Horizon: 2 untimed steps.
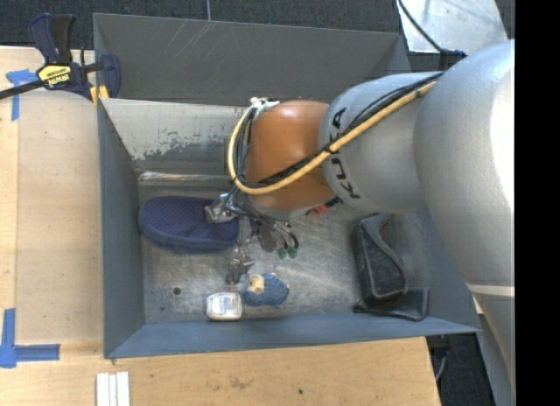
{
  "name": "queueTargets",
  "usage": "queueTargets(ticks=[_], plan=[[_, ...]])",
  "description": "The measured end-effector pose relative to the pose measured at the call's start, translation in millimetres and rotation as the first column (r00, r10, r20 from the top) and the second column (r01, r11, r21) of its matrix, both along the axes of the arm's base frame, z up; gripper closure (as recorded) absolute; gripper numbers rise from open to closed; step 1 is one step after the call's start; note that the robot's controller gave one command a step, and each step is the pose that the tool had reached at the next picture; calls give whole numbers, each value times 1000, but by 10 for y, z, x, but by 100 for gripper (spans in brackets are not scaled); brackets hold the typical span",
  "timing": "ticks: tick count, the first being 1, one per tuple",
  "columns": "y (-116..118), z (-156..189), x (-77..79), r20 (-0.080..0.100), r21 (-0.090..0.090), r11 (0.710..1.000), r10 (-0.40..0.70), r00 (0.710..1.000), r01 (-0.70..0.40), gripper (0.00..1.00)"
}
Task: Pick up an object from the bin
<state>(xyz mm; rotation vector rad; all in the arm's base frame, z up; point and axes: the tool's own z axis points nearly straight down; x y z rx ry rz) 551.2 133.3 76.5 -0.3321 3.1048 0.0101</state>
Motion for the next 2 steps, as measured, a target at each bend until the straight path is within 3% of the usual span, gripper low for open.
queueTargets(ticks=[1, 2], plan=[[17, 65, 71, 29, 8, 1000, -5, 1000, 4, 100], [146, 1963, -65, -6, -7, 985, 173, 985, -173, 100]])
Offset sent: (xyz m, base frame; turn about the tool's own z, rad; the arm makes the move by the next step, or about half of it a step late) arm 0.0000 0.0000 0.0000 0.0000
